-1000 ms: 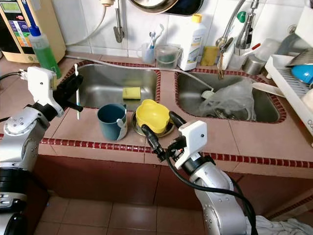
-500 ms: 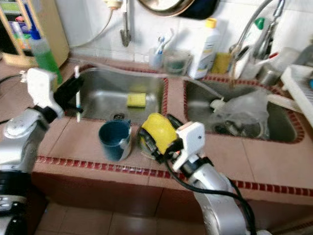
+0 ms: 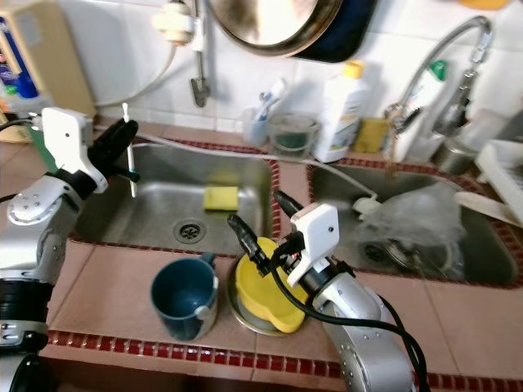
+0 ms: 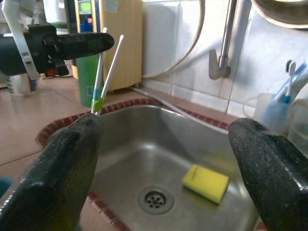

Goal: Kitchen organization

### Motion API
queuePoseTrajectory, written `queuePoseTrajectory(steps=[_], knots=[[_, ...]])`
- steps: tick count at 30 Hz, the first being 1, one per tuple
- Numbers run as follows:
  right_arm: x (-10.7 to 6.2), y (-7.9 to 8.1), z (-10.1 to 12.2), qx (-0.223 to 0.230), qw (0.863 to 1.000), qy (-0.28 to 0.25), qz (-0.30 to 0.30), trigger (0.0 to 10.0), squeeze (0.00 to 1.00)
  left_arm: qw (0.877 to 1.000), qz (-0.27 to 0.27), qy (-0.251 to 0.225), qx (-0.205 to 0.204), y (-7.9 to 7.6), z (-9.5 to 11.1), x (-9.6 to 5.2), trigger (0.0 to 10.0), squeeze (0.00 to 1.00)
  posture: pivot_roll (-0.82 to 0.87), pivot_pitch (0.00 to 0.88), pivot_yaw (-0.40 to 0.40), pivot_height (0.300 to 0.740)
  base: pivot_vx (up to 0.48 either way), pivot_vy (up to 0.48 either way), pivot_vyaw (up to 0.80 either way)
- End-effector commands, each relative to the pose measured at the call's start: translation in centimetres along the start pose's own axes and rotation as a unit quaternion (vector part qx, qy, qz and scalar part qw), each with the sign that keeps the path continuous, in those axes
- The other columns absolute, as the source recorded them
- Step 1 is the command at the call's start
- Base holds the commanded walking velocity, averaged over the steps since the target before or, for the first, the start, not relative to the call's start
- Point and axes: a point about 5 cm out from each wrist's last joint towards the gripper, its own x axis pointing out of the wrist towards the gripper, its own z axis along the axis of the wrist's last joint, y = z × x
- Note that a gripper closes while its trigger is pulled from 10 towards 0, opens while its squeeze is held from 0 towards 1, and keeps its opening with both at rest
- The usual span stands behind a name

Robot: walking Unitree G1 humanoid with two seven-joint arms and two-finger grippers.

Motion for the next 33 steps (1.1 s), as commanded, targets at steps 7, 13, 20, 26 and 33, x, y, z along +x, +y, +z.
queuePoseTrajectory(steps=[7, 13, 20, 26, 33], knots=[[-0.9, 0.1, 0.4, -0.006, 1.000, 0.011, 0.005, 10.0, 0.00, 0.998, -0.061, 0.009, 0.033, -1.9, -0.4, 1.7, 10.0, 0.00, 0.00, 0.000, -0.023, 0.740, 0.000, 0.000, 0.00], [-2.3, 0.4, 0.6, -0.001, 1.000, 0.026, -0.003, 10.0, 0.00, 0.996, -0.074, 0.018, 0.036, -2.3, -0.9, 2.7, 10.0, 0.00, -0.03, 0.001, -0.011, 0.740, 0.000, 0.000, 0.00], [-4.0, 1.3, 0.6, 0.009, 0.999, 0.044, -0.010, 10.0, 0.00, 0.995, -0.088, 0.028, 0.040, -2.7, -1.5, 3.5, 10.0, 0.00, -0.08, 0.030, 0.006, 0.740, 0.000, 0.000, 0.00], [-4.7, 2.0, 1.0, 0.018, 0.998, 0.053, -0.005, 10.0, 0.00, 0.994, -0.093, 0.035, 0.041, -2.9, -1.7, 4.1, 10.0, 0.00, -0.10, 0.047, 0.009, 0.740, 0.000, 0.000, 0.00], [-5.4, 2.7, 1.3, 0.032, 0.997, 0.064, 0.005, 10.0, 0.00, 0.993, -0.094, 0.059, 0.045, -3.1, -2.5, 4.7, 10.0, 0.00, -0.12, 0.057, 0.018, 0.740, 0.000, 0.000, 0.00]])
